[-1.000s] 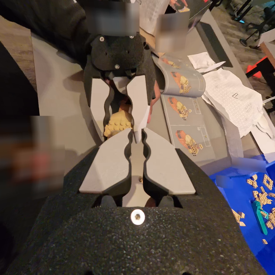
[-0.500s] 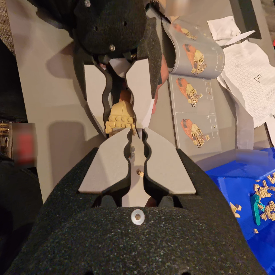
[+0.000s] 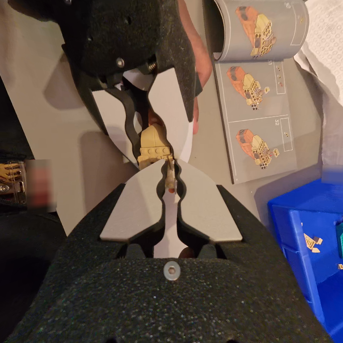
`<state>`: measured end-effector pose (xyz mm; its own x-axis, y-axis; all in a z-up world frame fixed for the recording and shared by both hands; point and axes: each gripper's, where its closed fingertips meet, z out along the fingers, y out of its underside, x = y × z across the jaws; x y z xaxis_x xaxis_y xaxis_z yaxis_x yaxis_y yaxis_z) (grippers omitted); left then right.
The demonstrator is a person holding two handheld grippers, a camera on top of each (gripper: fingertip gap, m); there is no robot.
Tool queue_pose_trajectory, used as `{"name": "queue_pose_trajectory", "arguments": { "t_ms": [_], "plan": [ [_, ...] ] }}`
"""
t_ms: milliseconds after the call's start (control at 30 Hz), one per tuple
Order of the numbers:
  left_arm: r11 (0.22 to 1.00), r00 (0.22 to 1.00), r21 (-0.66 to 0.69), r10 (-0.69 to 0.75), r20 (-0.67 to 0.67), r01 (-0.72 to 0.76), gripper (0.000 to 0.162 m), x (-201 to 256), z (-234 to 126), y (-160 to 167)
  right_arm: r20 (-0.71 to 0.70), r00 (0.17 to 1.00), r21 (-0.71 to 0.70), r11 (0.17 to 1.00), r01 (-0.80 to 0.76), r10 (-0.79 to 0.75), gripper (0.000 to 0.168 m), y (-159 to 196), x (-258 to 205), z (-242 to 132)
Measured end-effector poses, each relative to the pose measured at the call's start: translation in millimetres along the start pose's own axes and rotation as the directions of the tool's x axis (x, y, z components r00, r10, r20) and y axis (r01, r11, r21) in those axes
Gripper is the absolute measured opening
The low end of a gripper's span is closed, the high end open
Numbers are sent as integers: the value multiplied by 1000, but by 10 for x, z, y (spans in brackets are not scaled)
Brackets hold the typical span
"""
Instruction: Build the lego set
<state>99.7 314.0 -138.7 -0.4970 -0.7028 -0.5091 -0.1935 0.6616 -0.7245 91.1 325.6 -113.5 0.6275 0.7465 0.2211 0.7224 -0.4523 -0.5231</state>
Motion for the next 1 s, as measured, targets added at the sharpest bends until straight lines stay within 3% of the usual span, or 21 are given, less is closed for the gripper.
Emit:
{"name": "queue_pose_trajectory", "arguments": {
  "t_ms": [1000],
  "plan": [
    [991, 992, -59, -120, 43, 122, 45, -99, -13, 92, 65, 993, 2, 995, -102, 102, 5, -27, 118, 75]
  ]
}}
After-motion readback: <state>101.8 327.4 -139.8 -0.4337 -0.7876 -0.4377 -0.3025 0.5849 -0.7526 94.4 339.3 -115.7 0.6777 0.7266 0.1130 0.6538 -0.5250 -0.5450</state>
